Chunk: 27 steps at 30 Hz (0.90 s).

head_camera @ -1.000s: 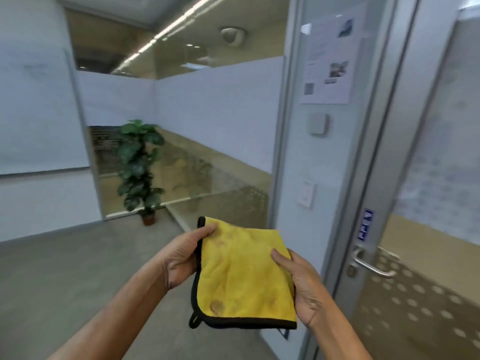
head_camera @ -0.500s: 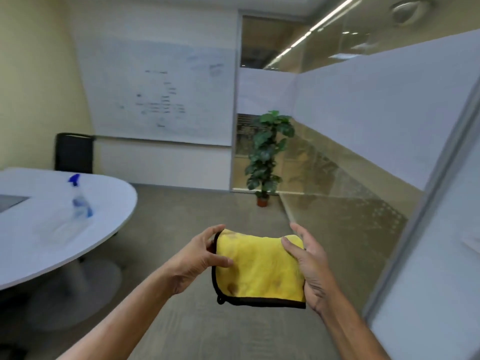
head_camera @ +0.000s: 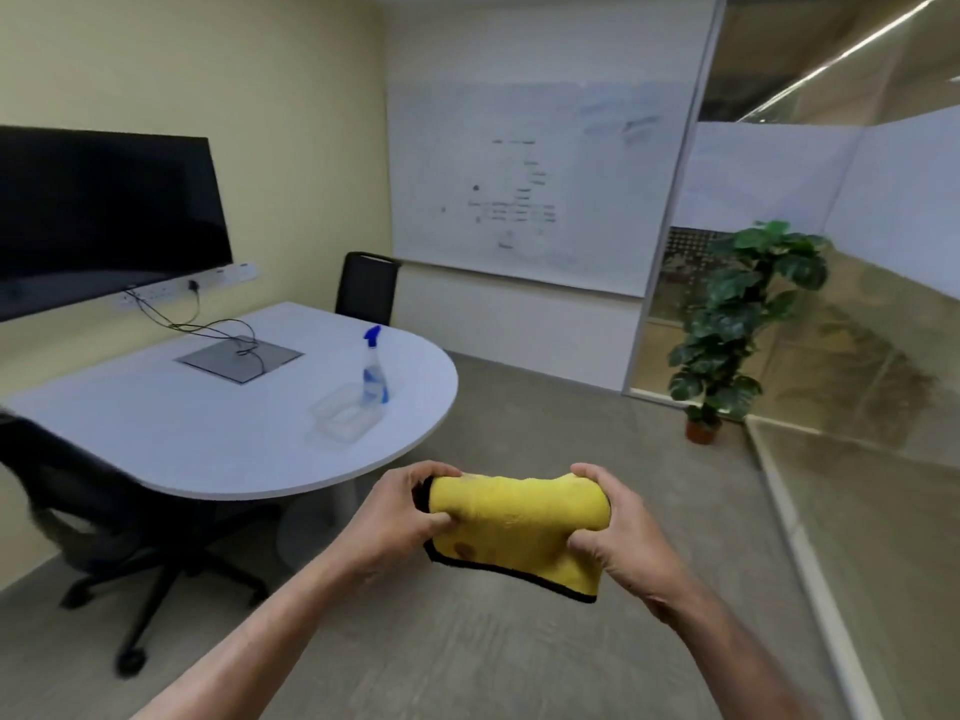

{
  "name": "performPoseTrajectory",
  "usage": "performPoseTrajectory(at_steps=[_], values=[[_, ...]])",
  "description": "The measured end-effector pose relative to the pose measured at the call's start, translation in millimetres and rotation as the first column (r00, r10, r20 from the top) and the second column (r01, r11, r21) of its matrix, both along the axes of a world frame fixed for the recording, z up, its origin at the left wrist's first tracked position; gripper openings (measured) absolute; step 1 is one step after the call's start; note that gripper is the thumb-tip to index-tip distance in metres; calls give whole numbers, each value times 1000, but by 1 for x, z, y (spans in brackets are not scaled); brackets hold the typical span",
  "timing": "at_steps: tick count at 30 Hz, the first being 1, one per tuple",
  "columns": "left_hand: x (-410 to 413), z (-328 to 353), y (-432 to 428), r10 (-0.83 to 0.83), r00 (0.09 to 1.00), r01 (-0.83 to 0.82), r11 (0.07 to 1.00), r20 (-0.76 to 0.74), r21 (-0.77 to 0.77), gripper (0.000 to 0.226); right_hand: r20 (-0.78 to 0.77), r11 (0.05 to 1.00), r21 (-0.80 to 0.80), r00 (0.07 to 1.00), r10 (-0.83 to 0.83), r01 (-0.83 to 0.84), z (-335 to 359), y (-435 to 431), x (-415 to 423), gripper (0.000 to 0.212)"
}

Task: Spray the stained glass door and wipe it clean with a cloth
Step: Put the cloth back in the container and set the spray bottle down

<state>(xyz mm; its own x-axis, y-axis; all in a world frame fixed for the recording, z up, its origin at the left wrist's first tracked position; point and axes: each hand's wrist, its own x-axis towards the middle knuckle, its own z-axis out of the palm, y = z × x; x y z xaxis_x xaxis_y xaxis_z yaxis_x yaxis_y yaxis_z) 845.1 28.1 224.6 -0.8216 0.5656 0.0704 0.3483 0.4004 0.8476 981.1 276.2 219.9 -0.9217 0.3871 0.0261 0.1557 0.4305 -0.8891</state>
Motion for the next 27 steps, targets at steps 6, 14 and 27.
performPoseTrajectory(at_steps=[6,14,27], values=[[-107,-4,-61,112,968,-114,993,-224,4,36,-39,919,379,994,-101,109,-5,-65,-115,36],[-207,-32,-95,398,912,-386,915,-101,120,47,-247,919,369,968,-44,136,-17,-116,-236,48],[-391,-76,-94,-269,519,-548,624,811,557,49,-373,872,488,912,169,38,-78,-82,-437,58]])
